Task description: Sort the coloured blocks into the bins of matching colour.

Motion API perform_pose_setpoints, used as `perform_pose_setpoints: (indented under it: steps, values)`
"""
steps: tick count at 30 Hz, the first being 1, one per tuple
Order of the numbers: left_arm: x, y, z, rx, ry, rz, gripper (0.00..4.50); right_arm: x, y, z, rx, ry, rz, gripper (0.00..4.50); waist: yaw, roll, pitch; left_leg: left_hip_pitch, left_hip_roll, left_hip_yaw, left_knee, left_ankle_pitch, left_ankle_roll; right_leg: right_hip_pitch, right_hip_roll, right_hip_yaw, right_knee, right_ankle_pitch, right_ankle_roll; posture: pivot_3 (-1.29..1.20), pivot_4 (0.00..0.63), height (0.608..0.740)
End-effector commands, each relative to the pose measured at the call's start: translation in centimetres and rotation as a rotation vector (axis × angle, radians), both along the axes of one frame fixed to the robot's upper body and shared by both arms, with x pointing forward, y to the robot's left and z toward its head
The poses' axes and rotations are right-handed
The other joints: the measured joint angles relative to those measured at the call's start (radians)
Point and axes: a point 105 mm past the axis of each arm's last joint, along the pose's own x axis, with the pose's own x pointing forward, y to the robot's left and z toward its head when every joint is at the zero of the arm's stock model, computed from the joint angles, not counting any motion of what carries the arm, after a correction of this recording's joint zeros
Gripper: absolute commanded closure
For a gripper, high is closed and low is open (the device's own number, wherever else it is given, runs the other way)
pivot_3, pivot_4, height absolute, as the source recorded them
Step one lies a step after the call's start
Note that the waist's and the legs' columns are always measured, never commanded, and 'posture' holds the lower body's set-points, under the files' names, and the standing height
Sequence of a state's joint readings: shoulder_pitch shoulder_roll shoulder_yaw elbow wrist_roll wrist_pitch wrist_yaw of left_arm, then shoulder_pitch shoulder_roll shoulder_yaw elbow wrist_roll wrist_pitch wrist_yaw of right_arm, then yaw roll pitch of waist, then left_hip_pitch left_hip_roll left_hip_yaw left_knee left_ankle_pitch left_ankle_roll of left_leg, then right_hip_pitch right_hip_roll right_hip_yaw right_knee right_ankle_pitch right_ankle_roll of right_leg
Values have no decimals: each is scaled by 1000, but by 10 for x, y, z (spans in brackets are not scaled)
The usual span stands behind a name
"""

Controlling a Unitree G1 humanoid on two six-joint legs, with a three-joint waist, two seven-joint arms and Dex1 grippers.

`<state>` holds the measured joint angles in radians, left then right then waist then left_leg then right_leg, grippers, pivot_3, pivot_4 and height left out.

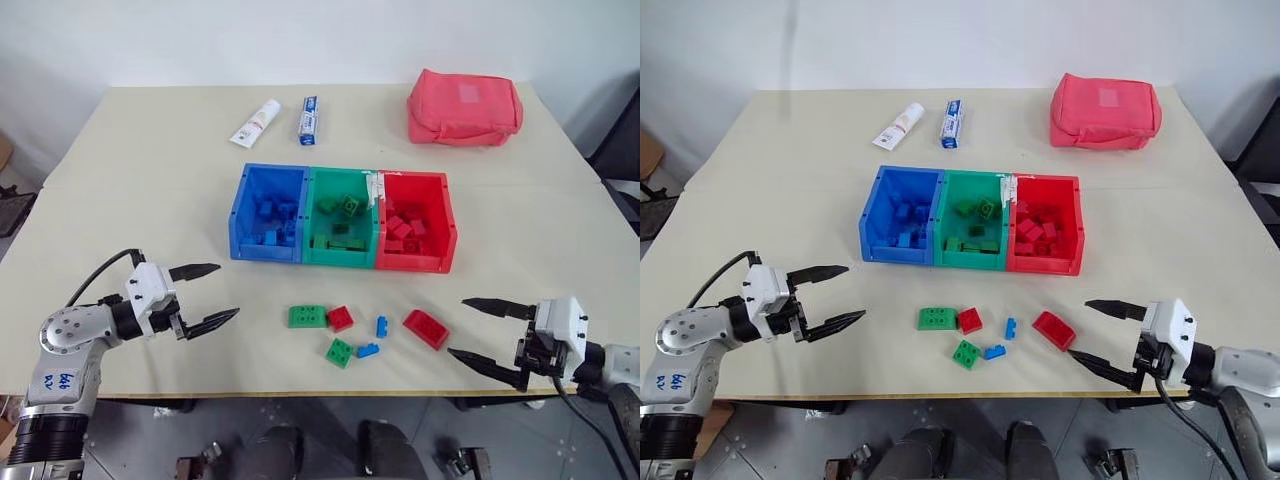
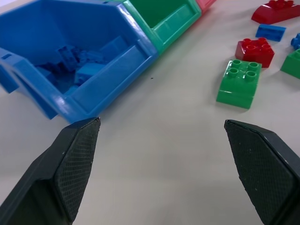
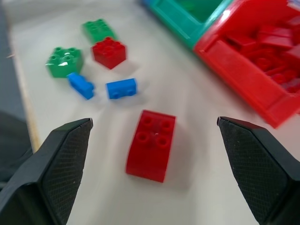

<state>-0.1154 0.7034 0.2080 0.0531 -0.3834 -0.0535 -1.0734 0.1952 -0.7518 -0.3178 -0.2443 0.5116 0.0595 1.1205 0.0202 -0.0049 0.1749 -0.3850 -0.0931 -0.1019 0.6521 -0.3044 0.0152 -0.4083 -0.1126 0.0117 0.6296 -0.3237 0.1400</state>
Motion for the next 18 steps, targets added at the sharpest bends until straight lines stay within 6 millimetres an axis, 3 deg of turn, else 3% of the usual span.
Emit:
perform_pose_setpoints:
  steps: [1, 5, 9, 12, 14, 18]
  values:
    - [-5, -4, 2, 15, 11, -41, 0, -2, 2, 12, 6, -75, -24, 42, 2, 0, 0, 0, 0, 0, 0, 0, 0, 0, 0, 0, 0, 0, 0, 0, 150, 740]
    - [-14, -30, 4, -26, 36, -155, 0, -12, -15, 10, -32, -51, -83, 42, 9, 0, 0, 0, 0, -1, 0, 0, 0, 0, 0, 0, 0, 0, 0, 0, 150, 740]
    - [-31, -76, 1, -20, 37, -337, 0, -22, -54, 5, -107, -19, -202, 42, 13, 0, 0, 0, -1, -1, 1, 0, 1, 2, -1, 0, -1, 1, 1, 0, 150, 740]
    - [-40, -108, 12, -99, 17, -429, 0, -36, -74, -6, -154, 72, -236, 42, 10, 0, 0, 0, -1, 0, 1, 0, 1, 2, 0, 0, -2, 1, 1, 0, 150, 740]
    - [-40, -114, 15, -110, 16, -437, 0, -39, -75, -10, -180, 99, -227, 42, 5, 0, 0, 0, 0, 0, 1, 0, 1, 2, 0, 0, -1, 1, 1, 0, 150, 740]
    - [-36, -114, 10, -84, 20, -441, 0, -28, -41, -12, -172, 163, -161, 42, -10, 4, -2, 4, 2, 2, -1, 1, -1, 3, 2, 2, 0, 1, 0, 0, 150, 740]
